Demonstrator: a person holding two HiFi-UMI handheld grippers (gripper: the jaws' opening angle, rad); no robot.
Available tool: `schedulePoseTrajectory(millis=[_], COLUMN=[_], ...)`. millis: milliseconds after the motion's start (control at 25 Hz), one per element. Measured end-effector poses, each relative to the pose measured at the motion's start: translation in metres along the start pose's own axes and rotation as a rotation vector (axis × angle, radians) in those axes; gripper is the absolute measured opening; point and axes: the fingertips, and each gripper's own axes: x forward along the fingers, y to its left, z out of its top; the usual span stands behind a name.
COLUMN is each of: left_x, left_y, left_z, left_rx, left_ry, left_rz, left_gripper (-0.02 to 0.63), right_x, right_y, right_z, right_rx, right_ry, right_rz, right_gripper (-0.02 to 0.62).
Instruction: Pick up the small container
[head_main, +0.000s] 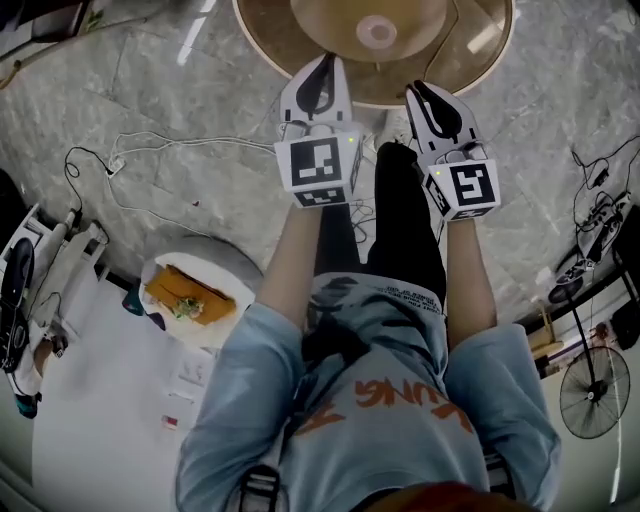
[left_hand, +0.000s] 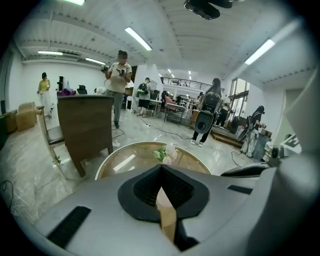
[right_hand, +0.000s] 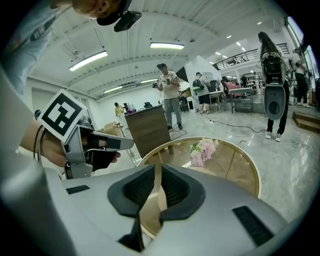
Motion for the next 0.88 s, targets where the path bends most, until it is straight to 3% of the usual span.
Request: schedulePoseTrajectory(millis=[280,480,880], left_x=[0.026,0.038,0.048], left_y=[0.003,0.004,0.016], left_z=[-0.046,-0.070,-0.098], left_rx=[0.026,0.034,0.055], left_ry=[0.033,0.040,0.061], left_rz=[-0.061,-0.091,-0.112], left_gripper=[0.023,0.023,0.024], right_x=[0.030,0.052,0.101], right_y=[-0.011,-0.016,-0.026], right_z=[-0.048,-0.081,-0.088], right_rx=[-0.002,0.000,-0.060], right_ry=[0.042,0.066,-0.006], right_rz=[-0.040,-0.055,-0.093], right_gripper=[0.077,0.146,0.156])
